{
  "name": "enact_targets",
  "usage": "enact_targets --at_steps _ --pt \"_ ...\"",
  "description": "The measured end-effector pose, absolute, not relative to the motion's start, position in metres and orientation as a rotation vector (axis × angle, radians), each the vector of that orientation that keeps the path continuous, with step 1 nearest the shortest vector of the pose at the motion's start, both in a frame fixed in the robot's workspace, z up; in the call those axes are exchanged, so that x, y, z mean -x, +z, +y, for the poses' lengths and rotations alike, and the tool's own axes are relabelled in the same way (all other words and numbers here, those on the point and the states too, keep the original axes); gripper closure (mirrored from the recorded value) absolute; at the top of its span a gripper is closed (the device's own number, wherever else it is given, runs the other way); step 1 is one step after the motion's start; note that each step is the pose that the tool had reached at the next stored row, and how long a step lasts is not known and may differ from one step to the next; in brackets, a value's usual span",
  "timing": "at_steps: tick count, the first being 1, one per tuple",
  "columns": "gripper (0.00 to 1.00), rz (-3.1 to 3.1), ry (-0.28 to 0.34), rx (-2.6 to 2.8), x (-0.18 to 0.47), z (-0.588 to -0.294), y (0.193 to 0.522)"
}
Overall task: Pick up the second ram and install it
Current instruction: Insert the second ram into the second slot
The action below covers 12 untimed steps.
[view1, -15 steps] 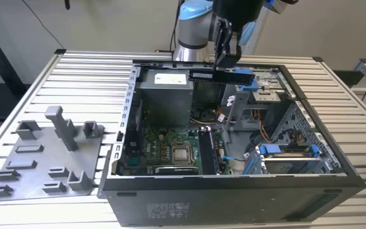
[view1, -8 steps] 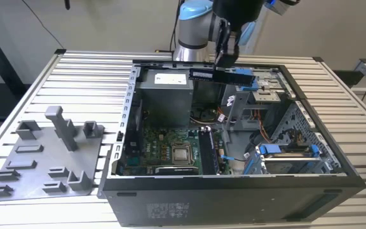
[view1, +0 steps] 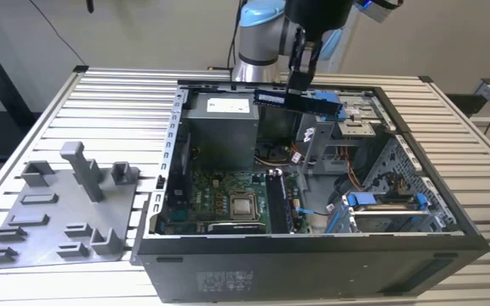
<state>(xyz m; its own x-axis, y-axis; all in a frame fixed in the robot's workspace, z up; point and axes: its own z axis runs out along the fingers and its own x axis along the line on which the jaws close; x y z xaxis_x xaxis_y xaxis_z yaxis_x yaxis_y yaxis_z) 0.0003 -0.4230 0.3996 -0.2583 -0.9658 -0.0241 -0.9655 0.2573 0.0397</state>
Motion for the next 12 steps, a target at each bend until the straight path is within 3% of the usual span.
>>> enact_targets --at_steps 12 --pt "0.86 -2.601 -0.073 -1.757 -0.0003 -0.423 0.3996"
